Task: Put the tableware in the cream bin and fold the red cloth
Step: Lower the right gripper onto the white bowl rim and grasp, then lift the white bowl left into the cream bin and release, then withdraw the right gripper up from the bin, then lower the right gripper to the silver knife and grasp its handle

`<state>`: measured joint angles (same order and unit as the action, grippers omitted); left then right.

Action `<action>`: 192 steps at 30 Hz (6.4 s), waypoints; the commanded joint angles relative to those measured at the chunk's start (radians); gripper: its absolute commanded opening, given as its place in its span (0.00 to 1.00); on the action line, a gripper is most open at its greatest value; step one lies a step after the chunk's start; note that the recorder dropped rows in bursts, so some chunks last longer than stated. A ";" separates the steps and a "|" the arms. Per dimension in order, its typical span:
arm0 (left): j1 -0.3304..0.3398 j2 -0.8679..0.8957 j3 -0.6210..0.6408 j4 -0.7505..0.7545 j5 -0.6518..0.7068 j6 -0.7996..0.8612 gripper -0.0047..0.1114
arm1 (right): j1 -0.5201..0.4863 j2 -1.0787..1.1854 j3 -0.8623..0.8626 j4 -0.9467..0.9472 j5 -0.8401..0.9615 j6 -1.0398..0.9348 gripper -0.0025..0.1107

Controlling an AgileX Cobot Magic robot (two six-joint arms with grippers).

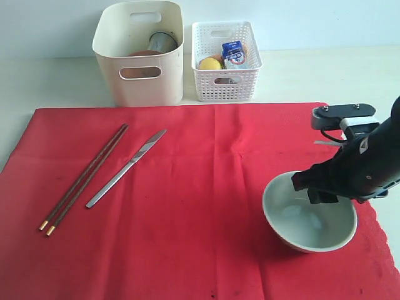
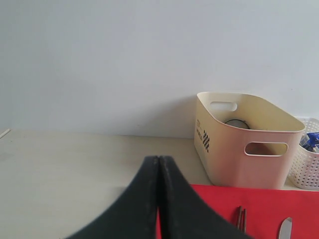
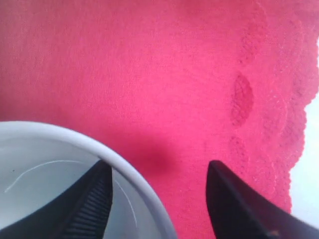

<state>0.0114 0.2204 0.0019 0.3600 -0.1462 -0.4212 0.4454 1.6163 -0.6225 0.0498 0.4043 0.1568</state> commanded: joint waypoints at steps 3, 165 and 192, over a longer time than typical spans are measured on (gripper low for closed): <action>0.002 -0.004 -0.002 -0.001 0.001 -0.002 0.05 | -0.003 0.011 0.006 -0.001 -0.019 0.000 0.45; 0.002 -0.004 -0.002 -0.001 0.001 -0.002 0.05 | 0.544 0.718 -1.389 0.241 0.680 -1.139 0.36; 0.002 -0.004 -0.002 -0.001 0.001 -0.002 0.05 | 0.544 0.868 -1.389 0.208 0.574 -1.256 0.36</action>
<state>0.0114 0.2204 0.0019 0.3600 -0.1462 -0.4212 0.9871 2.4731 -2.0169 0.2701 0.9766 -1.0882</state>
